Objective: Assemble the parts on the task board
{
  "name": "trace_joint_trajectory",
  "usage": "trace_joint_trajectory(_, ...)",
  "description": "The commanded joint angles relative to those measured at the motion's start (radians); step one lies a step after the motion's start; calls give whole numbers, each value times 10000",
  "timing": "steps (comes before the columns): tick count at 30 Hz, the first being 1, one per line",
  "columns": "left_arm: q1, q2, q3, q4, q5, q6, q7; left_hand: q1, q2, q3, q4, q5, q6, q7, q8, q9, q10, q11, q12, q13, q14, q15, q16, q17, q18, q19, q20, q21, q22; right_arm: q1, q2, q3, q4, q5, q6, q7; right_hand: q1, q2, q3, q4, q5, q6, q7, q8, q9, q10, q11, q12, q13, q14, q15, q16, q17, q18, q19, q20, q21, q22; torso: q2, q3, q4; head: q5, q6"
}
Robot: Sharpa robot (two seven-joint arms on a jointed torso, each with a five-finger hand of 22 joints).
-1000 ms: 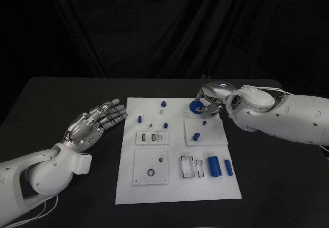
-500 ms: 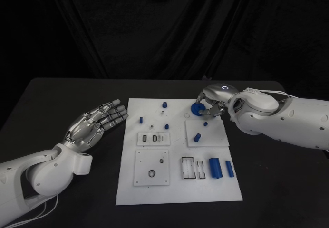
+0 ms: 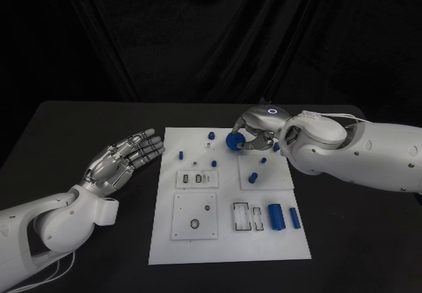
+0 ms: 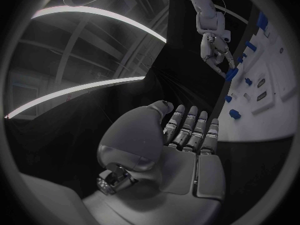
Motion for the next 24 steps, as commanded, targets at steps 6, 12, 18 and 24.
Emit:
trace_joint_trajectory(6,-3,114,5,-27,-8,224,635,-106,-28,104,-7,-52,40,397,46,16,30,53,55,16,29,85,75,21,-122,22,-2,37,-13,41,854,11,-392,-75,-145,289,-88,-1,14,59,-186,358,-473,1582,2551,1058,-51,27,2629,1016,-80,25,2633,-86,74,-37,76,1488,-1,3,15,-40,-14)
trace_joint_trajectory(12,-3,138,5,-43,-8,232,618,-106,-28,104,-7,-52,40,397,46,16,30,53,55,16,29,85,75,21,-122,22,-2,37,-13,33,1325,18,-630,-75,-117,424,-83,0,21,52,-226,336,-472,1585,2571,1058,-51,27,2629,1016,-81,25,2633,-88,81,-39,81,1494,6,0,30,-63,-44)
trace_joint_trajectory(18,-3,164,5,-42,-8,242,614,-106,-28,104,-7,-52,40,397,46,16,30,53,55,16,29,85,75,21,-122,22,-2,37,-13,2,1616,20,-859,-75,11,468,-85,7,34,46,-303,252,-452,1564,2602,1058,-41,27,2629,1016,-78,25,2633,-81,68,-40,57,1480,33,8,104,-157,-24)
trace_joint_trajectory(24,-3,168,5,-35,-8,241,611,-112,-30,113,-6,-53,39,397,46,16,31,54,57,16,32,87,82,22,-124,26,-2,40,-12,-29,1789,21,-1086,-75,123,474,-100,15,53,48,-387,114,-402,1502,2618,1058,0,27,2629,1016,-52,25,2633,-72,45,-27,19,1459,30,6,79,-154,-18)
